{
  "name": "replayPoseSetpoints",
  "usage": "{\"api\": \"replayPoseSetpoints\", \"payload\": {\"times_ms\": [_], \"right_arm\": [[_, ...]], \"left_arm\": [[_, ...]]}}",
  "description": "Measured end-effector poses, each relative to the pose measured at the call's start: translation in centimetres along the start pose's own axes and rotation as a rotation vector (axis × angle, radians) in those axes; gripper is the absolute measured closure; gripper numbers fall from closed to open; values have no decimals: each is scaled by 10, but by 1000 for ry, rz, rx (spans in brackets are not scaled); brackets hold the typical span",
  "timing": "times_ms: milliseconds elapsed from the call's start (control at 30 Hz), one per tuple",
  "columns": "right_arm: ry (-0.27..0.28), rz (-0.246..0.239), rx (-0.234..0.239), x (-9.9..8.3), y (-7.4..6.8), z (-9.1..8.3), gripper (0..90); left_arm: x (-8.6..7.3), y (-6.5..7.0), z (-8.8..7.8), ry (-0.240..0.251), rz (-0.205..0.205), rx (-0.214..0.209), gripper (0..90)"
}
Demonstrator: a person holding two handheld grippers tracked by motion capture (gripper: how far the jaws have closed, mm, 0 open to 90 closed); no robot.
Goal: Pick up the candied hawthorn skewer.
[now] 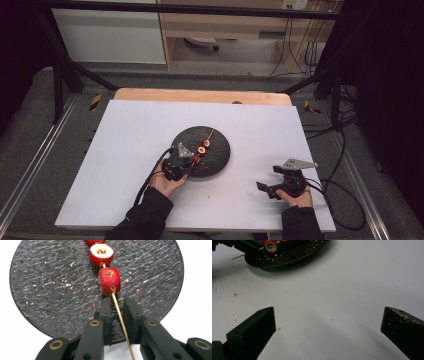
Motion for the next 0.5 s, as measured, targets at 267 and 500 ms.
{"api": "replayPoseSetpoints", "payload": {"times_ms": [267, 500], "right_arm": [[1, 1, 2, 0, 0, 1, 6], [2, 1, 3, 0, 0, 1, 7]], "left_arm": [[1, -1, 2, -17, -15, 22, 836], [1, -2, 1, -23, -28, 24, 877]]}}
Point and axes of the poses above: each handheld gripper's, and its own axes: z roughly forward along the jaws, x roughly out of its top, y roughly to its right, the point moved 6 cm from there along z, roughly forward along the jaws, and after that the axes turned 2 degrees about y, right-handed, at the moved point
